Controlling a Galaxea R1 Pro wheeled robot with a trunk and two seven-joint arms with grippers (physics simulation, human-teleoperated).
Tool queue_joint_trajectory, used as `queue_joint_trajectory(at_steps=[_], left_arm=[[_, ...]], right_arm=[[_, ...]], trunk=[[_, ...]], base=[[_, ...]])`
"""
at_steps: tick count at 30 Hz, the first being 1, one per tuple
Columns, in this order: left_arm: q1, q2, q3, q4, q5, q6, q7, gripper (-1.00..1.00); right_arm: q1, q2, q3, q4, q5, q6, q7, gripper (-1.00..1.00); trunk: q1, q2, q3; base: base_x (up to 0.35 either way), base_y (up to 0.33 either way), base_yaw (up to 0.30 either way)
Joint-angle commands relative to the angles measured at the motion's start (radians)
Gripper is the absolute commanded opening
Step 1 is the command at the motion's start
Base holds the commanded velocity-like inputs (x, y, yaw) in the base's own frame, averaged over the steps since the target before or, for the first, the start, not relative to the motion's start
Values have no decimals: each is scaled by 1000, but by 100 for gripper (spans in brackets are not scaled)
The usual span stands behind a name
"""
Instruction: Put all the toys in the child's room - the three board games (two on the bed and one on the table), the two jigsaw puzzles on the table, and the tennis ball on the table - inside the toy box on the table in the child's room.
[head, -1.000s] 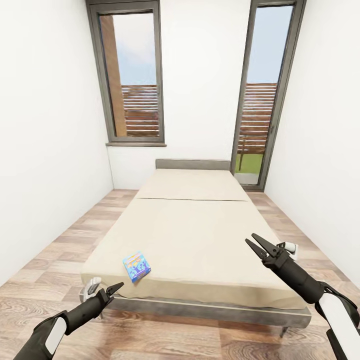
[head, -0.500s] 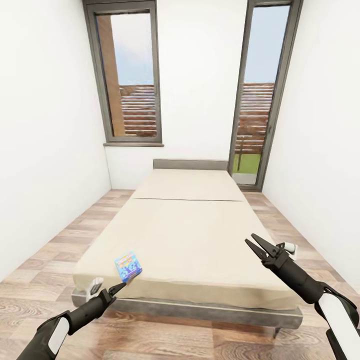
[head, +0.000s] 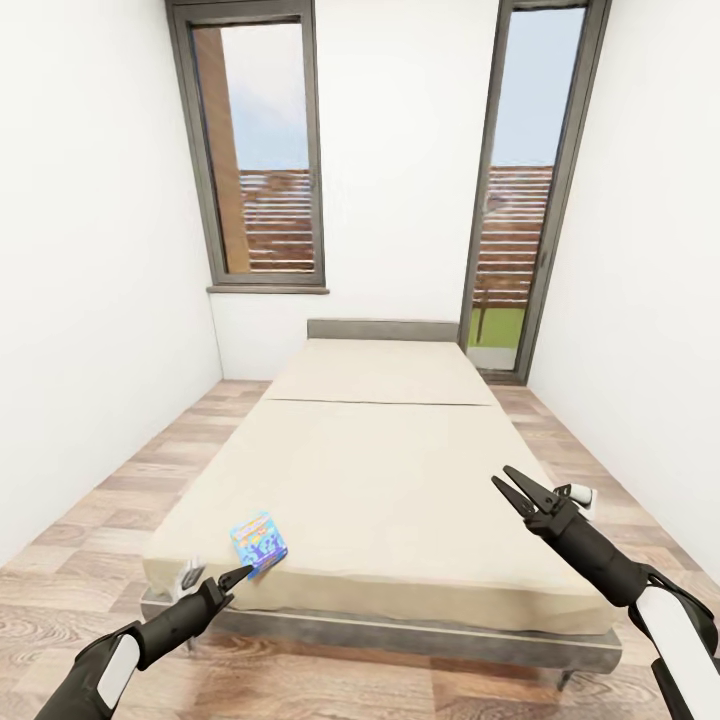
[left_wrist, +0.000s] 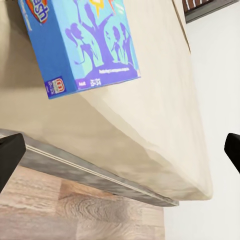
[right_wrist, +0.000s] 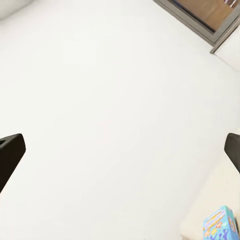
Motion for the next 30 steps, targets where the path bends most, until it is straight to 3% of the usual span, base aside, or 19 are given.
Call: queue_joint_trajectory(at_steps=[1,15,30], left_arm=[[-1,0,2,0,5,8,-2,100],[-1,0,3,0,9,10,-2,100],[-1,0,4,0,9,10,-2,100]], right_arm=[[-1,0,-1,0,-5,6,0,100],[-1,0,1,0,-5,4,-5,100],[-1,0,2,0,-5,3,-5,100]], trunk=[[0,0,-1],[0,0,-1],[57,-105,-48]], base=[[11,5,0],[2,1,0],[0,0,0]])
